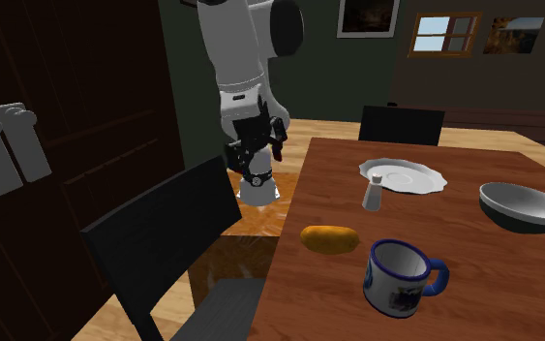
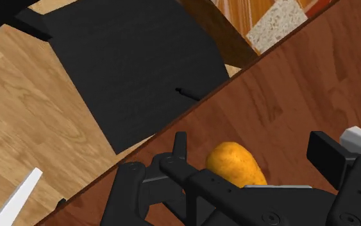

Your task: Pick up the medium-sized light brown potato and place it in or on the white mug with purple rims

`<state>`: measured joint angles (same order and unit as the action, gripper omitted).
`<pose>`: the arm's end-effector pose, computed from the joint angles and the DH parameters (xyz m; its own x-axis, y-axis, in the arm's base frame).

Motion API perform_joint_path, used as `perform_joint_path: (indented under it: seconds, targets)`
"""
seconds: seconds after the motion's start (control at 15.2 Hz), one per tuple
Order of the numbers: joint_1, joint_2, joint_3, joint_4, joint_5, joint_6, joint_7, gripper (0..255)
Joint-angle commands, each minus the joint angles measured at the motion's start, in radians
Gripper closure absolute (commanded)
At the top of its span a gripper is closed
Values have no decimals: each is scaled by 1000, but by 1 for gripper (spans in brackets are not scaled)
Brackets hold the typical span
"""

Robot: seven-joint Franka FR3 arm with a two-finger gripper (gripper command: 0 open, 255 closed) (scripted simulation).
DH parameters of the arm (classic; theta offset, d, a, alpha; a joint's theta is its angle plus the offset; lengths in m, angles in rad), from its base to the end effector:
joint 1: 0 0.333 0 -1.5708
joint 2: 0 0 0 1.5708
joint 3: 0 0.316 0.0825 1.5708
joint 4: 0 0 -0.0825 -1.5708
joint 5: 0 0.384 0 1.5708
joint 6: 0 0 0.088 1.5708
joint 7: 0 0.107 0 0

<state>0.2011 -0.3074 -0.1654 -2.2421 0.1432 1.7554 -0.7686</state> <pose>0.4390 0.0245 0.4782 0.7123 0.7018 -0.0063 0.6766 -0.6890 -0.2597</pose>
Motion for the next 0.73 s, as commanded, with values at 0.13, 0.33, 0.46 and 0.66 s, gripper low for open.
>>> perform_joint_path:
  seconds: [0.13, 0.33, 0.46, 0.66]
  targets:
    - [43, 177, -18, 73, 75, 31, -180, 0]
    - [64, 298, -13, 135, 129, 32, -304, 0]
    - [74, 376, -1, 179, 162, 26, -382, 0]
    - [86, 488, 25, 250, 203, 11, -488, 0]
